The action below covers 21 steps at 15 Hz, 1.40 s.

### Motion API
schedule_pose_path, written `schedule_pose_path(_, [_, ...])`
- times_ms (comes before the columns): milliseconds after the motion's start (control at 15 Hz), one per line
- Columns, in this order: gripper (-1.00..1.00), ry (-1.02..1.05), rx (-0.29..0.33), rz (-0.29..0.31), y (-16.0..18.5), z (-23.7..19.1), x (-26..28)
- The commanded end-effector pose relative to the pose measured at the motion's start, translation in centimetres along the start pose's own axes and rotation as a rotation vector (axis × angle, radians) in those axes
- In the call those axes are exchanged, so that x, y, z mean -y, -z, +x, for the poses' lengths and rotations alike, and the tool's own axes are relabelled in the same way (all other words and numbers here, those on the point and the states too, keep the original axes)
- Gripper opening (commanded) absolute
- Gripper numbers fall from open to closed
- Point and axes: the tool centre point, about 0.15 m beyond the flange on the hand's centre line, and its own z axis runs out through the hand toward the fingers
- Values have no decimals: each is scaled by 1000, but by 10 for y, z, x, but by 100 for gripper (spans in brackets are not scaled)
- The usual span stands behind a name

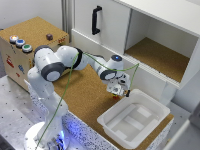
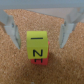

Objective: Stack the yellow block on top of the pink block

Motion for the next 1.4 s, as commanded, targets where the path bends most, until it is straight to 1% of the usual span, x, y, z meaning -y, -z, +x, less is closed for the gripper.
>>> schedule_pose_path(0, [100, 16, -77, -19, 50, 21, 7])
schedule_pose_path(200, [100, 27, -117, -50, 86, 30, 15])
schedule_pose_path(1000, [100, 27, -117, -50, 86, 30, 15])
schedule_pose_path(1067, [100, 44, -145, -48, 88, 30, 13])
schedule_pose_path(1200, [100, 136, -182, -67, 117, 38, 35])
schedule_pose_path(1333, [100, 270, -213, -63, 144, 40, 75])
